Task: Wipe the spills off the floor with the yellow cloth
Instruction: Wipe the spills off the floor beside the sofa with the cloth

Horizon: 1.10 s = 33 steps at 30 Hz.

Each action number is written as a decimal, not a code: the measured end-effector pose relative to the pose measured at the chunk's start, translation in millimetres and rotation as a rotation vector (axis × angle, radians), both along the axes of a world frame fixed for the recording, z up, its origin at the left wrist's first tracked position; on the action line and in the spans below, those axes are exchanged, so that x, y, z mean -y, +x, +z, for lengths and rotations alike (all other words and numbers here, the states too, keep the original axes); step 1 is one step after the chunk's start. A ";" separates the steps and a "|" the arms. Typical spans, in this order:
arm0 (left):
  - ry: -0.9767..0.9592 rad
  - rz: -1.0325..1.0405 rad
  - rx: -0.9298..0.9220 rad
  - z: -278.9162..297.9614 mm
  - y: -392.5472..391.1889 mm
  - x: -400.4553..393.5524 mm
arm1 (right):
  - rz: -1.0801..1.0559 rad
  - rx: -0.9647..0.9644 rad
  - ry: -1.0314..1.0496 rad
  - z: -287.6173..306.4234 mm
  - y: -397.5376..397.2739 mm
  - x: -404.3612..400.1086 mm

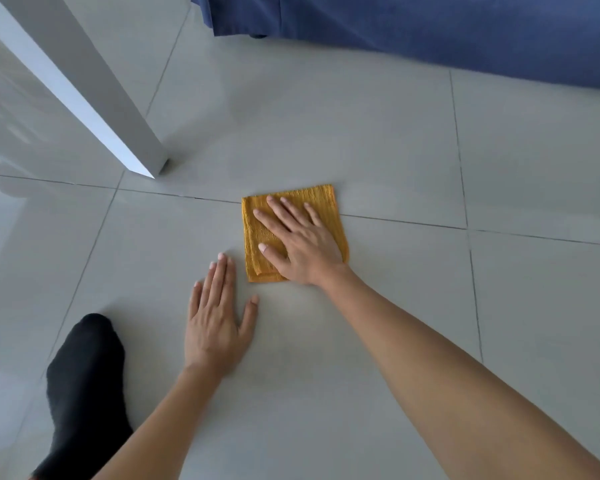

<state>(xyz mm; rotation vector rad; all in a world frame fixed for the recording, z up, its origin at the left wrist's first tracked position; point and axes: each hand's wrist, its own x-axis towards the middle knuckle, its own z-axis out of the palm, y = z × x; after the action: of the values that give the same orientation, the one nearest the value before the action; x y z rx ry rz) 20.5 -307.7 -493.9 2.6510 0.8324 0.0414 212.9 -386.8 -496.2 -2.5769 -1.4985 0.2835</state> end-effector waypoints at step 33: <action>-0.038 -0.280 -0.051 3.4 79.6 154.0 | -1.045 0.080 -0.061 -3.9 61.4 388.7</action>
<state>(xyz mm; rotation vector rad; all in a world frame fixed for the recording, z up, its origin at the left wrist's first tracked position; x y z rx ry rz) 100.2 -461.7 -490.5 2.7158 0.4648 -0.1130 274.2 -775.4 -500.0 -3.0067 -0.0110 0.0811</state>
